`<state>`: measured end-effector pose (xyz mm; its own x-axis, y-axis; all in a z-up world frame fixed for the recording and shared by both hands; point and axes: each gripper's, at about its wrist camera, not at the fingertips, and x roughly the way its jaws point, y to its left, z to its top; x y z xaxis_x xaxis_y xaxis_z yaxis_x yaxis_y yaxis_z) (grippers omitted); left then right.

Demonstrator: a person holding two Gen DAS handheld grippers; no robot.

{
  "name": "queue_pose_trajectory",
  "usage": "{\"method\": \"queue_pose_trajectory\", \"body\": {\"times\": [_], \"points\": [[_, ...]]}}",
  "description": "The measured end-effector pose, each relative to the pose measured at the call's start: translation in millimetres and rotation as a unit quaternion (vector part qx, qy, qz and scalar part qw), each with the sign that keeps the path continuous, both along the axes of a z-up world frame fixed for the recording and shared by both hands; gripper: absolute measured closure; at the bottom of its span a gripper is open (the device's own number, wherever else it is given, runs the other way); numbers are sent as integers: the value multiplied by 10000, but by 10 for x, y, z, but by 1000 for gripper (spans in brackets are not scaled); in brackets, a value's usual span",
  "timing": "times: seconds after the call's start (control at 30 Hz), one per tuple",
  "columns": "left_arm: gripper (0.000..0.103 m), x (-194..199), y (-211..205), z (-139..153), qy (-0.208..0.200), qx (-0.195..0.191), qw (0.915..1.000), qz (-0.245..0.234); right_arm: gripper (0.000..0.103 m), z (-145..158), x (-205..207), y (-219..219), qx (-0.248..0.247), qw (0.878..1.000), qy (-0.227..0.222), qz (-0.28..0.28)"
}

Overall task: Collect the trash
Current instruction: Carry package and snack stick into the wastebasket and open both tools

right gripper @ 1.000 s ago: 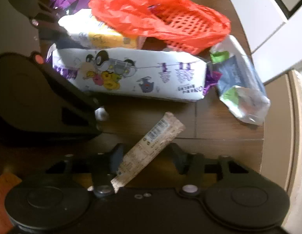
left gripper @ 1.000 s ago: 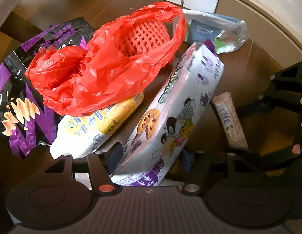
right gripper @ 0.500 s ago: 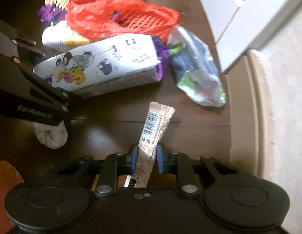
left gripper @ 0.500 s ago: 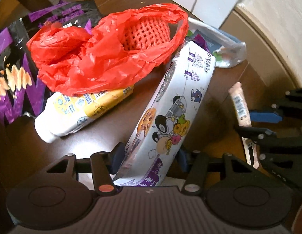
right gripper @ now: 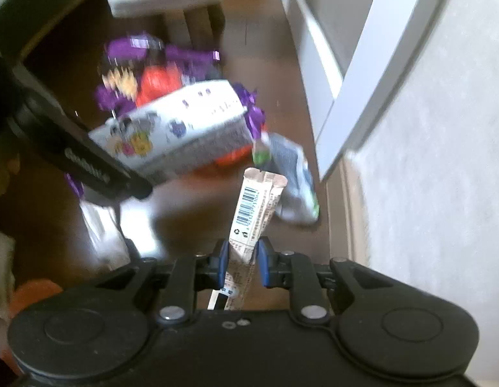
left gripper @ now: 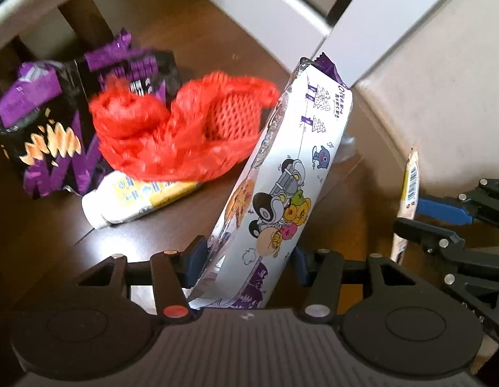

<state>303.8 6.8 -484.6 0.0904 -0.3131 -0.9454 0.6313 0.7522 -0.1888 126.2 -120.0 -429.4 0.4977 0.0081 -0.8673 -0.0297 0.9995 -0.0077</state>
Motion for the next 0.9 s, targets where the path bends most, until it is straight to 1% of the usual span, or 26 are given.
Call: {"method": "queue_pose_trajectory", "body": {"times": [0.1,0.2,0.3,0.4,0.53,0.7,0.77,0.9], "points": [[50,65,-32,237,-112,-95,9996,233,84,281,48,-36,38,9995,-307,-7],[50,116,-67,539,-389,-262,9980,425,84,554,108,-61,61,9977,-669,-62],[50,210,-44,894,-730,-452,9942,647,84,852,220,-110,127,9948,-1002,-134],[50,312,31,1313,-1119,-671,9869,949,84,1169,376,-157,193,9908,-1331,-155],[50,488,206,1882,-1508,-1029,9742,1330,84,1650,626,-189,261,9822,-1859,-118],[50,687,391,2510,-2028,-1269,9576,1608,84,2262,964,-184,447,9663,-2530,-130],[50,761,458,2712,-2216,-1348,9506,1704,84,2475,1100,-164,548,9589,-2780,-134],[50,950,604,3070,-2454,-1466,9387,1928,84,2902,1368,-28,491,9436,-3273,31]]}}
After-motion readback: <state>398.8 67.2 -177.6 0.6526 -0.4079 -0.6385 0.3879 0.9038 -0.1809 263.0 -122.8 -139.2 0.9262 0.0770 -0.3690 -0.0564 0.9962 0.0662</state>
